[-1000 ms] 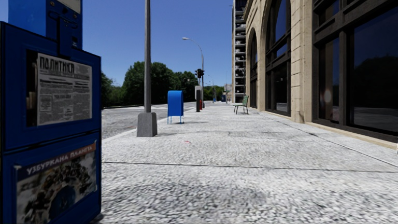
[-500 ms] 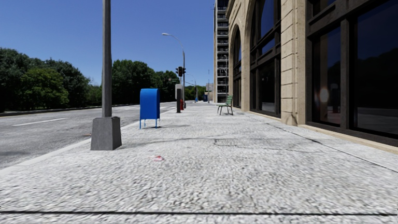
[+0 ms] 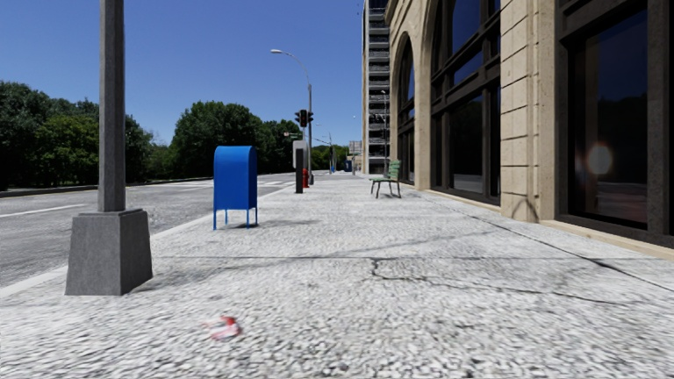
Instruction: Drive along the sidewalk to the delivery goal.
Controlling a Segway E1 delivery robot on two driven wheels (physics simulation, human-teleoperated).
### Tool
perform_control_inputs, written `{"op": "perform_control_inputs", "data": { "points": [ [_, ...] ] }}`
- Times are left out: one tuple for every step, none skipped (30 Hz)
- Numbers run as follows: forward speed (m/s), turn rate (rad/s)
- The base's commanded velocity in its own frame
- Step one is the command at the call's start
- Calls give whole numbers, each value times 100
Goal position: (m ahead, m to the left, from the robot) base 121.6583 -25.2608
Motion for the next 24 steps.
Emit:
{"op": "perform_control_inputs", "data": {
  "points": [
    [200, 0],
    [200, 0],
    [200, 0],
    [200, 0],
    [200, 0],
    [200, 0],
    [200, 0],
    [200, 0],
    [200, 0],
    [200, 0],
    [200, 0],
    [200, 0],
    [200, 0],
    [200, 0],
    [200, 0],
    [200, 0],
    [200, 0],
    [200, 0],
    [200, 0],
    [200, 0],
    [200, 0],
    [200, 0],
    [200, 0],
    [200, 0]
  ]
}}
